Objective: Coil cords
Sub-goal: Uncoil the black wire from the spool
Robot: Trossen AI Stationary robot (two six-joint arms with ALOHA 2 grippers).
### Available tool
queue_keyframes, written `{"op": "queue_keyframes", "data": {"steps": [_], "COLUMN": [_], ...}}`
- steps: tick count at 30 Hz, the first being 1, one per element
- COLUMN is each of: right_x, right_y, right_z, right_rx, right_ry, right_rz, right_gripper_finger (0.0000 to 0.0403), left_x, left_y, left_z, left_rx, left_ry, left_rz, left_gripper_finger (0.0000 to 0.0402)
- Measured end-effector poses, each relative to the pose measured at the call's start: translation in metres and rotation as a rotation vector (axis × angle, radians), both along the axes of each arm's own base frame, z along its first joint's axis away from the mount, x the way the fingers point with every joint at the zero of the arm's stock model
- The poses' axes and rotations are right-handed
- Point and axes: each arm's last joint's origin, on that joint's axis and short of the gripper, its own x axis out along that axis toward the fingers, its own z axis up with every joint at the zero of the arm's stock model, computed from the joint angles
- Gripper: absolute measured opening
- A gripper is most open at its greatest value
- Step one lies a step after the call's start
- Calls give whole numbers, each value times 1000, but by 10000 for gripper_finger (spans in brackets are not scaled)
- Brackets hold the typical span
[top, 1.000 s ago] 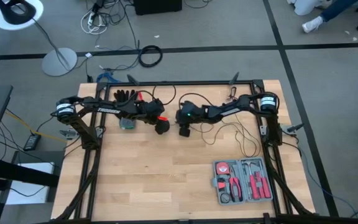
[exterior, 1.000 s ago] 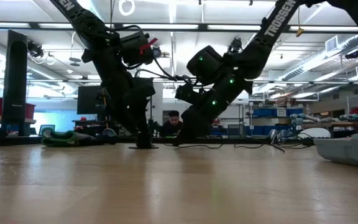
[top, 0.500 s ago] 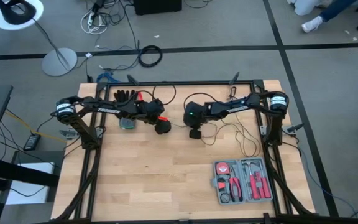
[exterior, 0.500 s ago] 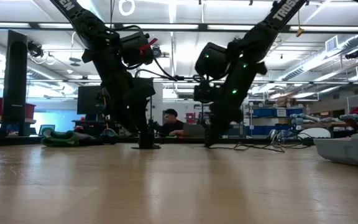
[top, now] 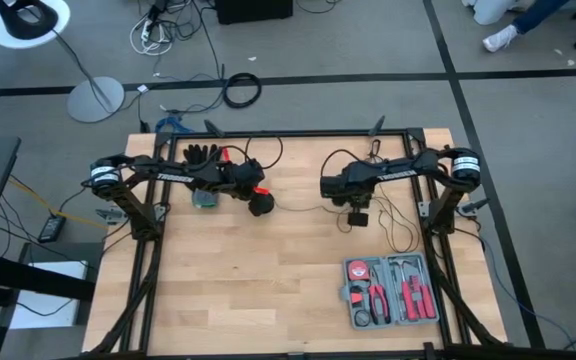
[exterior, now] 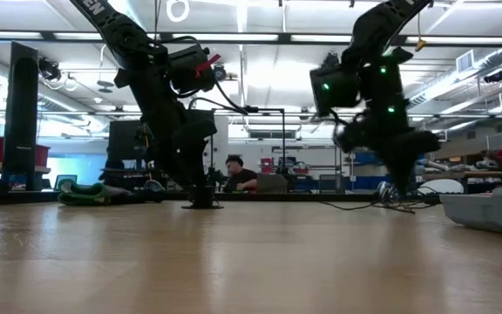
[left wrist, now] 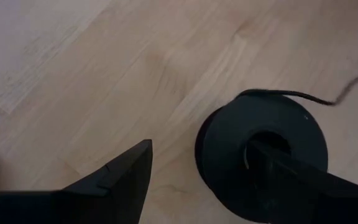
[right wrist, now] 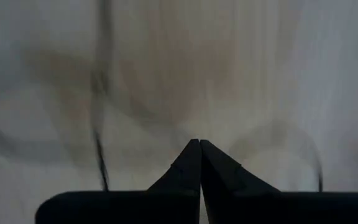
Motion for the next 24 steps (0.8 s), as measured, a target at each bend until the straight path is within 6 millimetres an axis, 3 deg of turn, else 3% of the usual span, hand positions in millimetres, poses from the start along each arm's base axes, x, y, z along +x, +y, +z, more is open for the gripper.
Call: {"op": "queue_keyframes", "data": {"steps": [4, 13, 24], "right_x": [18, 84, 109], "right_y": [-4, -19, -8], "right_z": [3, 18, -15], "right_rx": [-16, -58, 105], "right_ry": [-222, -958, -1090], "right_rz": [69, 163, 237], "right_gripper_finger": [6, 14, 119], "left_x": [0, -1, -1], "left_y": [0, 0, 0], "left_z": [0, 0, 0], "left_rx": [0, -3, 2], "left_ry": [0, 7, 8], "left_rz": [0, 0, 2], "left_gripper_finger": [264, 264, 264]}}
